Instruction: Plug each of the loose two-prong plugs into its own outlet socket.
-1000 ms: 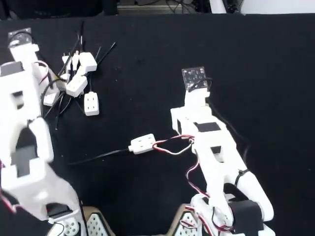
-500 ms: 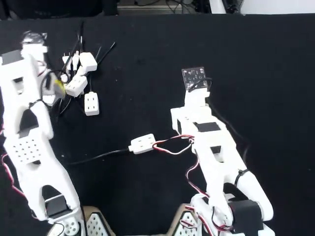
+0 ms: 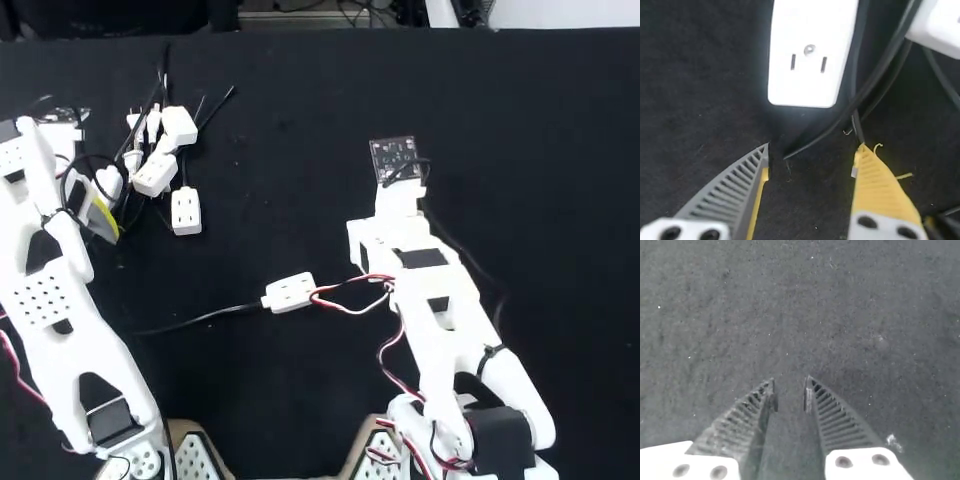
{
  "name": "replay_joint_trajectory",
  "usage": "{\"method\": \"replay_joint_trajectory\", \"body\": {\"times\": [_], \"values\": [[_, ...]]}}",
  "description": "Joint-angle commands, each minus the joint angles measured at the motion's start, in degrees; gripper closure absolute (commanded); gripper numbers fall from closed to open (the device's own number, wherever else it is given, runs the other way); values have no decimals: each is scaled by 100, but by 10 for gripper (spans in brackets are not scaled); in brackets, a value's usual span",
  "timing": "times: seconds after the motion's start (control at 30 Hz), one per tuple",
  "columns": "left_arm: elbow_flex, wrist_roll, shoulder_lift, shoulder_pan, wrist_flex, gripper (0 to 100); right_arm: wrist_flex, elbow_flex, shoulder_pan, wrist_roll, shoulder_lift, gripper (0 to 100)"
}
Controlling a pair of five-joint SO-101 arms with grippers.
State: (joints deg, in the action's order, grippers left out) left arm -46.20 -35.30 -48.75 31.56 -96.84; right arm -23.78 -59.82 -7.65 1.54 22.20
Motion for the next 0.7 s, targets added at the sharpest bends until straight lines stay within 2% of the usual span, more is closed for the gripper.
{"method": "replay_joint_trajectory", "body": {"times": [0.0, 0.13, 0.2, 0.27, 0.67], "values": [[-356, -62, 44, -110, -53, 766, 176, 57, 88, -9, -40, 910], [-365, -53, 105, -22, -62, 983, 176, 57, 88, -9, -40, 910], [-365, -62, 255, 84, -167, 946, 176, 57, 88, -9, -40, 910], [-374, -79, 440, 189, -255, 974, 176, 57, 88, 0, -40, 910], [-242, -97, 1196, 708, -387, 970, 176, 57, 88, 0, -40, 910]]}}
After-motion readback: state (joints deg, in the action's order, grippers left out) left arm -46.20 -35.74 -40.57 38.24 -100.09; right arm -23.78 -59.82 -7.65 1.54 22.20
